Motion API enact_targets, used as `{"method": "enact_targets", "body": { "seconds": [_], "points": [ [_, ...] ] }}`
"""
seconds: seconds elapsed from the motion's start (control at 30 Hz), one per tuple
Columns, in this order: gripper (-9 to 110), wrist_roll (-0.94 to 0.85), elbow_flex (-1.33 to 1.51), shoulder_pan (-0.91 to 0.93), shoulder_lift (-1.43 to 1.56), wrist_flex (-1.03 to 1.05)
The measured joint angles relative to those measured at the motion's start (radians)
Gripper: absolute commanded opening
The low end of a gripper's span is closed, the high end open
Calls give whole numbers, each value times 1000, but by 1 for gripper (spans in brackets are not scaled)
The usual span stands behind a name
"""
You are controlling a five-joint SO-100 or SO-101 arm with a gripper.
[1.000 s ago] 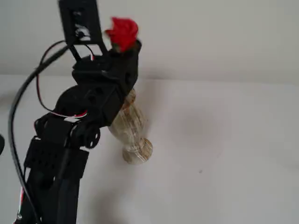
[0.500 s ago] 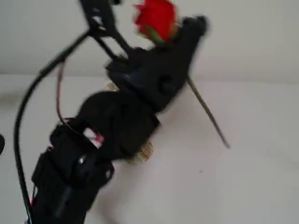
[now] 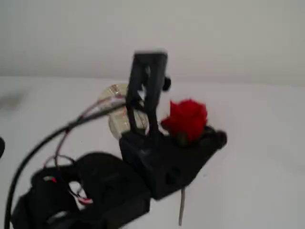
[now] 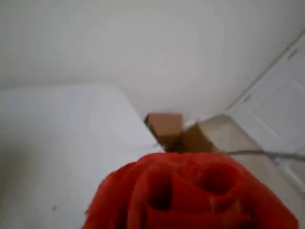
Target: Pick up rose from vase and place it onto the table
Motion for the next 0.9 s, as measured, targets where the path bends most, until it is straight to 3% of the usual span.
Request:
{"method": "enact_targets", "body": {
  "seconds": [0.13, 0.33, 0.7, 0.9],
  "points": [
    [0, 124, 235, 2, 77, -94],
    [0, 284, 350, 2, 83, -95],
    [0, 229, 831, -77, 107, -508],
    [1, 232, 910, -175, 5, -710]
  ]
}}
